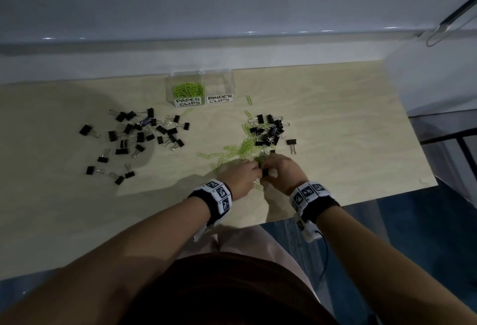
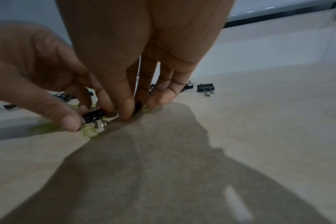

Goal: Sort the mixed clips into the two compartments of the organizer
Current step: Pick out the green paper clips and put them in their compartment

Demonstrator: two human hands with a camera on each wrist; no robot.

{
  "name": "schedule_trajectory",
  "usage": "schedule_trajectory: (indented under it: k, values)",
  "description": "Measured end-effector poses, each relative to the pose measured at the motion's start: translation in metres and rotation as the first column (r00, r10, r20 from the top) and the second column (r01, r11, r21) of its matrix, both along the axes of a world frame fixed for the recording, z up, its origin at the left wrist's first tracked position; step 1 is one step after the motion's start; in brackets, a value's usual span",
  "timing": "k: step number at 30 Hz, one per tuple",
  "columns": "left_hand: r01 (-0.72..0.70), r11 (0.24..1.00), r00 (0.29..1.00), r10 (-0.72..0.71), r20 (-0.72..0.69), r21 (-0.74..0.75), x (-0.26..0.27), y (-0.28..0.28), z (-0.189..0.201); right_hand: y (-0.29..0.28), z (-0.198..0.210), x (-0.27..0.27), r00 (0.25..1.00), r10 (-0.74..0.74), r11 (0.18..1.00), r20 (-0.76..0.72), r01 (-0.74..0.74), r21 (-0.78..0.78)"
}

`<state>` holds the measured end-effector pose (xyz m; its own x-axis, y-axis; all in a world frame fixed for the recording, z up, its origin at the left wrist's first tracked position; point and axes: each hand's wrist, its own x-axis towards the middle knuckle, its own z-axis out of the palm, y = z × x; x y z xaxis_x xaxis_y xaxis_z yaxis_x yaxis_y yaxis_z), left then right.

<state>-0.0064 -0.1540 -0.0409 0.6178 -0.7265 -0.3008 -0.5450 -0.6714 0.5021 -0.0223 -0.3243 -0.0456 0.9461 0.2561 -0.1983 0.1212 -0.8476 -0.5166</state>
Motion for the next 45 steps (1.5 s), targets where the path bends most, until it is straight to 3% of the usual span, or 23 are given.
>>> schedule_trajectory:
  k: [5,9,12,15,18,23,26,29,31,34,38,41,45]
  values:
    - [-0.038,0.995,0.999,0.035,-0.03,-0.093,0.004,0.009,-0.004,-0.001,0.002,0.001,1.0,0.02,0.998,0.002,-0.02,0.06]
    - [-0.298,0.931,0.954,0.3,-0.019,-0.212,0.016,0.034,-0.003,-0.024,0.004,0.003,0.995,-0.074,0.996,0.06,0.071,0.047]
    - [-0.411,0.891,0.887,0.439,0.142,-0.19,0.033,0.047,-0.005,-0.046,0.003,0.009,0.961,-0.225,0.974,0.16,0.228,-0.006]
    - [-0.348,0.923,0.897,0.379,0.228,-0.166,0.037,0.037,-0.001,-0.052,0.002,0.016,0.95,-0.226,0.967,0.216,0.246,-0.072]
    - [-0.193,0.966,0.963,0.221,0.156,-0.173,0.026,0.008,0.0,-0.035,0.005,0.021,0.973,-0.124,0.986,0.194,0.142,-0.084]
    - [-0.035,0.999,0.993,0.032,0.115,0.02,0.017,-0.022,-0.013,-0.015,-0.001,0.028,0.99,-0.064,0.997,0.129,0.07,-0.046]
    - [-0.028,0.999,0.994,0.026,0.103,0.021,0.017,-0.02,-0.013,-0.018,-0.008,0.029,0.992,-0.075,0.997,0.102,0.078,-0.029]
    - [-0.065,0.993,0.998,0.066,0.012,-0.102,0.018,-0.01,-0.01,-0.026,-0.009,0.025,0.983,-0.132,0.991,0.124,0.134,-0.008]
    - [-0.169,0.969,0.986,0.169,-0.017,-0.181,0.022,0.004,-0.006,-0.035,-0.007,0.023,0.971,-0.184,0.982,0.155,0.188,-0.01]
    - [-0.303,0.938,0.949,0.312,0.032,-0.166,0.037,0.036,-0.005,-0.045,-0.009,0.021,0.957,-0.197,0.974,0.214,0.215,-0.065]
    - [-0.269,0.96,0.936,0.279,0.213,-0.075,0.062,0.081,-0.011,-0.025,-0.005,0.034,0.969,-0.135,0.984,0.206,0.155,-0.083]
    - [-0.201,0.979,0.962,0.19,0.196,0.037,0.069,0.103,-0.015,0.006,0.003,0.052,0.981,-0.076,0.995,0.176,0.085,-0.049]
    - [-0.205,0.979,0.952,0.196,0.237,0.015,0.072,0.134,-0.016,0.05,0.009,0.069,0.99,0.115,0.989,0.076,-0.106,-0.107]
